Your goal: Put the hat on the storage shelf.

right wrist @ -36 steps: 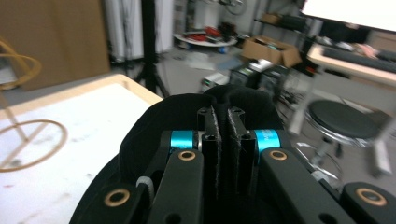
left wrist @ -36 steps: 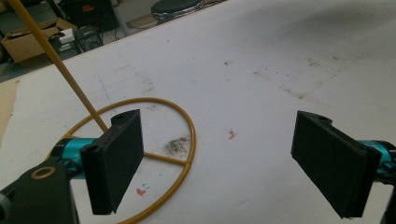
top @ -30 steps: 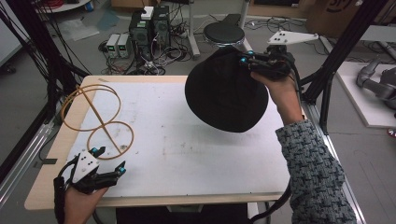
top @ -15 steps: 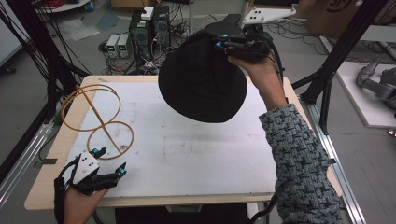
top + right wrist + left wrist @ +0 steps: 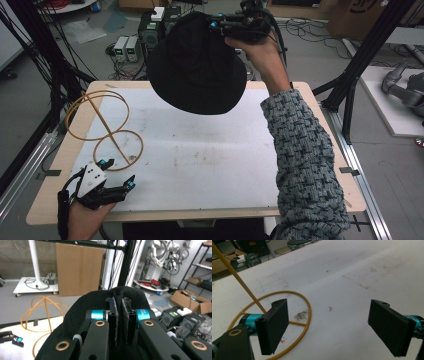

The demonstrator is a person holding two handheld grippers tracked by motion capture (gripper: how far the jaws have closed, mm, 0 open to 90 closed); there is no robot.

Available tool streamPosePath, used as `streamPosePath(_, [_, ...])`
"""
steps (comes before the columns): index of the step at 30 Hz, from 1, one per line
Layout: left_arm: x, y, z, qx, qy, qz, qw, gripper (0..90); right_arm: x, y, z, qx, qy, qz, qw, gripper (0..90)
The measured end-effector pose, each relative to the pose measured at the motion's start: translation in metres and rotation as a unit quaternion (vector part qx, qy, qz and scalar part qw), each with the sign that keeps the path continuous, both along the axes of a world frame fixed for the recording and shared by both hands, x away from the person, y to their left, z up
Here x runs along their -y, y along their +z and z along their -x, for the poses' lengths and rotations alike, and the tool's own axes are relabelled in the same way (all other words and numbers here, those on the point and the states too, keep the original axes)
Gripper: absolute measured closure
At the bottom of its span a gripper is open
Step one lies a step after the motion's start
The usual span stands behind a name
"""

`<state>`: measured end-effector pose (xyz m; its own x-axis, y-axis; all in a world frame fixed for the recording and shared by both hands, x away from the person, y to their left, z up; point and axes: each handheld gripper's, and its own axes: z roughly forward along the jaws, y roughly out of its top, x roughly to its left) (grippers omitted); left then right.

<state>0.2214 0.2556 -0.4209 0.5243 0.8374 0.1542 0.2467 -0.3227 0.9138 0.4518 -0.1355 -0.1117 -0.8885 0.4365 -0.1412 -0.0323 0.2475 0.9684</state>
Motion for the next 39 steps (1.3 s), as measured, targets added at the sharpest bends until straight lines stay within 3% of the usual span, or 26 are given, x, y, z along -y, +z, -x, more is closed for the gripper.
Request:
streamPosePath(9, [-0.002, 0.001, 0.002, 0.0, -0.002, 0.001, 1.0, 17.2, -0.024, 0.013, -0.014, 0.002, 0.023, -0.018, 0.9996, 86.2])
streamPosePath(18, [-0.002, 0.0, 0.002, -0.003, -0.006, 0.001, 1.0, 17.2, -0.058, 0.016, -0.012, -0.003, 0.069, -0.035, 0.997, 86.2])
streamPosePath(25, [-0.002, 0.0, 0.003, -0.002, -0.008, 0.0, 1.0, 17.2, -0.083, 0.017, -0.008, -0.004, 0.097, -0.034, 0.9947, 86.1])
streamPosePath(32, [-0.006, 0.0, 0.009, -0.004, -0.001, 0.001, 1.0, 17.2, -0.121, 0.014, 0.0, -0.009, 0.143, -0.025, 0.9893, 86.1])
streamPosePath(39, [-0.014, 0.0, 0.019, -0.001, 0.017, 0.0, 0.9999, 17.2, -0.157, 0.007, 0.003, -0.014, 0.168, -0.01, 0.9856, 86.0])
